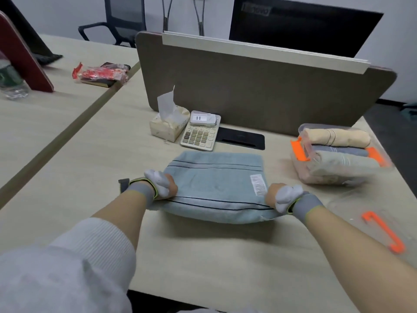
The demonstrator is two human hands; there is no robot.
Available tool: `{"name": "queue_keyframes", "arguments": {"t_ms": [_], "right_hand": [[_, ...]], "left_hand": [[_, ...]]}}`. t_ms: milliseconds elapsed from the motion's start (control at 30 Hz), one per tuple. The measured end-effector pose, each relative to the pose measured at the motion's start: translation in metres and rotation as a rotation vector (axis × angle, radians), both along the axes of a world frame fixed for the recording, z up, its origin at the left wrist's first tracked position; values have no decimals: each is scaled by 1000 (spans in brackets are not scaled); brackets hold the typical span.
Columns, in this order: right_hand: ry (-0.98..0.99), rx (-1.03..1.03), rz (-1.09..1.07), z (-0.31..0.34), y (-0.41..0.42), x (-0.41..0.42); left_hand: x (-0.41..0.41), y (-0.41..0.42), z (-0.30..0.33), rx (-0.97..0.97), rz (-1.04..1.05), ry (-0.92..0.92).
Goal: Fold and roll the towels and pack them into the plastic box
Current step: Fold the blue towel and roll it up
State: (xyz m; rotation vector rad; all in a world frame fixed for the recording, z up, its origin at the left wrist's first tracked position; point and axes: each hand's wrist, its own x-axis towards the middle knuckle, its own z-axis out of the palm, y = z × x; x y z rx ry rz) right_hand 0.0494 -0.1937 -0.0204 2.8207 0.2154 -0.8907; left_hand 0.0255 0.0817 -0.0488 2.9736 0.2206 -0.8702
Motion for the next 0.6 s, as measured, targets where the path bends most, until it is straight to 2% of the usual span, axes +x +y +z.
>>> {"name": "queue_keyframes", "arguments": {"t_ms": [67, 200, 267, 367, 467, 600], "right_hand": [[39, -14, -3, -1, 1, 18], [-14, -16, 16, -2, 4, 58], [-47, 6, -9, -5, 6, 84], [-115, 25, -100, -11, 12, 115], [-169, 109, -192, -37, 18, 150], [-98, 175, -252, -84, 22, 154]], "left_hand": [[11, 3, 0, -15, 66, -16], [45, 1, 6, -32, 159, -48], [67, 5, 2, -88, 270, -74], [86, 12, -6, -130, 421, -241], [113, 9, -23, -150, 501, -201], [124, -1, -50, -184, 529, -92]]}}
